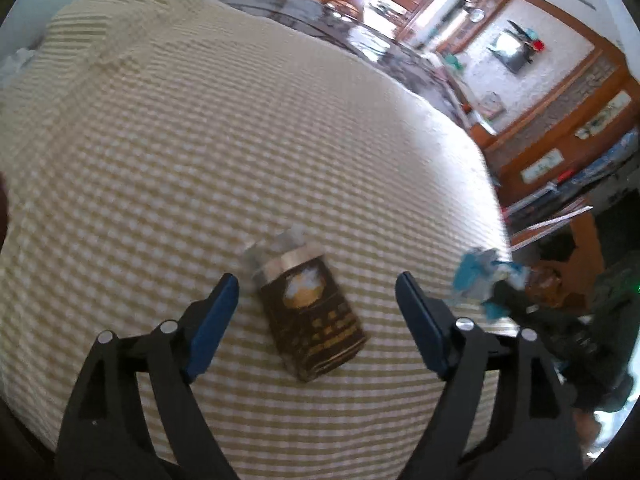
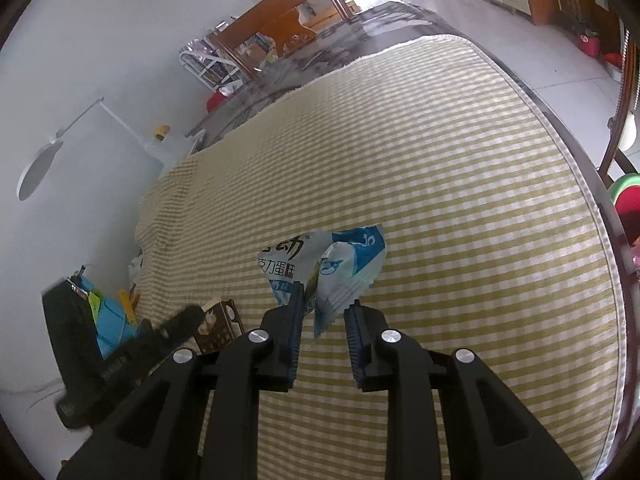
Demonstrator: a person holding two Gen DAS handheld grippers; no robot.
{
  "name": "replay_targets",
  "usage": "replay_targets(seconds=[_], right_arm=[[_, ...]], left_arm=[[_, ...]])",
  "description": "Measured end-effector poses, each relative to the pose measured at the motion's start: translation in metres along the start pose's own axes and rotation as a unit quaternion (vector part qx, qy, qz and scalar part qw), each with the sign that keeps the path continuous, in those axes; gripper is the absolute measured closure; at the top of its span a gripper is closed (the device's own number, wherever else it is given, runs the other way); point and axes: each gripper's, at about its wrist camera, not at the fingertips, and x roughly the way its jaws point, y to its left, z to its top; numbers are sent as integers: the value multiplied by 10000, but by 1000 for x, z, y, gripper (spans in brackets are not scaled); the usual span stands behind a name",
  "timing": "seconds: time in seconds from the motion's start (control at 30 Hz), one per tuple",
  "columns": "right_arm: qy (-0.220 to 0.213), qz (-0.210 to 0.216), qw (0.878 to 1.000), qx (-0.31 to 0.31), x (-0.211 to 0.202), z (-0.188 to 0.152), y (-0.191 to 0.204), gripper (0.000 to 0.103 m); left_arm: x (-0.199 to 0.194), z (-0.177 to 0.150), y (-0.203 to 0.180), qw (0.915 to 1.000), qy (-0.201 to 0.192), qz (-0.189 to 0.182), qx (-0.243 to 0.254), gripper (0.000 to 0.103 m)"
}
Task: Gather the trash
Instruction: 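Carry the cigarette box and wrapper over the red bucket with both tools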
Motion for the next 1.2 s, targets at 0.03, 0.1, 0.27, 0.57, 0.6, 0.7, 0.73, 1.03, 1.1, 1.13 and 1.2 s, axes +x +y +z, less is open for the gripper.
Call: replay_targets(seconds=[0.03, 0.1, 0.27, 0.57, 0.6, 0.7, 0.73, 1.03, 1.1, 1.13, 1.2], right_arm=[[-11, 4, 10000, 23, 0, 1, -1, 80], [-24, 17, 10000, 33, 0, 1, -1, 80], [-32, -12, 10000, -37, 1, 1, 2, 80], [-419, -88, 9990, -90, -12, 3, 4, 80], [-499, -105, 9987, -90, -15, 3, 3, 80], [-679, -143, 9975, -113, -23, 5, 2, 81], [-716, -162, 9972, -121, -24, 5, 2, 81], [-790, -145, 9967, -80, -30, 7, -2, 81], [-840, -164, 9963, -85, -33, 8, -3, 81], [-866, -174, 9960, -89, -35, 8, -3, 81], [-914, -181, 9956, -90, -38, 9, -4, 81]], left_arm=[[0, -4, -3, 9998, -96, 142, 104, 25], [3, -11, -10, 9984, -145, 350, 426, 25], [20, -19, -18, 9980, 49, 241, 575, 25], [16, -30, -28, 9938, -127, 257, 1078, 68], [14, -28, -32, 9929, -171, 287, 1141, 70], [5, -24, -42, 9907, -272, 208, 1315, 81], [-1, -30, -44, 9903, -297, 188, 1347, 81], [-16, -21, -60, 9900, -332, -165, 1364, 82], [-22, -21, -63, 9897, -361, -217, 1372, 82], [-24, -21, -65, 9895, -380, -240, 1377, 82], [-29, -22, -65, 9891, -402, -267, 1389, 82]])
